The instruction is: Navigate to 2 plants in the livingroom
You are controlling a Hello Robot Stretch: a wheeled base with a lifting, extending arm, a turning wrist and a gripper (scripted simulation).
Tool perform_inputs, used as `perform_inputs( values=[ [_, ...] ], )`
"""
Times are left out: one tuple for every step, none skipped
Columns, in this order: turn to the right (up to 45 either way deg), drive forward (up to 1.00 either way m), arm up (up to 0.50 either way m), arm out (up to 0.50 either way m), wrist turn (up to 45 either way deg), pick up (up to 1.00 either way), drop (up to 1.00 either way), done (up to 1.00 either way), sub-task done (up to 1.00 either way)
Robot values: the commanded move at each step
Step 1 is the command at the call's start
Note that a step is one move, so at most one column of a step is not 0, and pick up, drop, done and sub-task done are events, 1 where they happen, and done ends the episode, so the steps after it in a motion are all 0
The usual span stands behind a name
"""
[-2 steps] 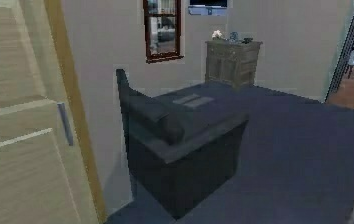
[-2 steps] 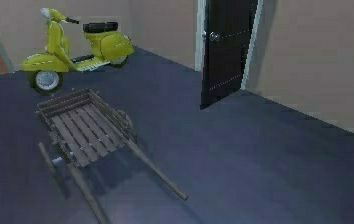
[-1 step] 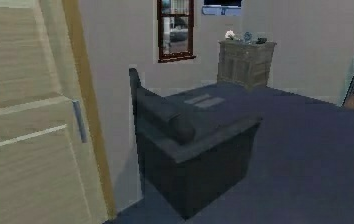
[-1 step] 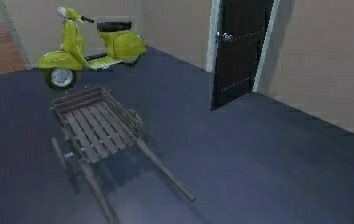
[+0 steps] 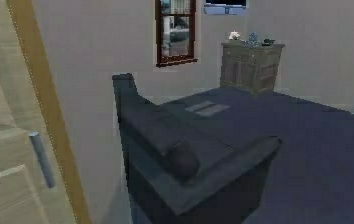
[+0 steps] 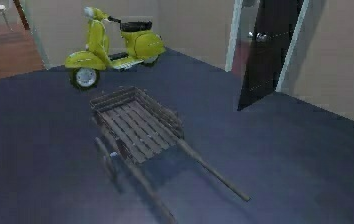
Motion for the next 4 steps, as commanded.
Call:
perform_inputs(
  values=[
    [45.0,0.00,0.00,0.00,0.0,0.00,0.00,0.00,0.00],
    [3.0,0.00,0.00,0.00,0.0,0.00,0.00,0.00,0.00],
    [0.0,1.00,0.00,0.00,0.0,0.00,0.00,0.00,0.00],
    [3.0,0.00,0.00,0.00,0.0,0.00,0.00,0.00,0.00]
  ],
)
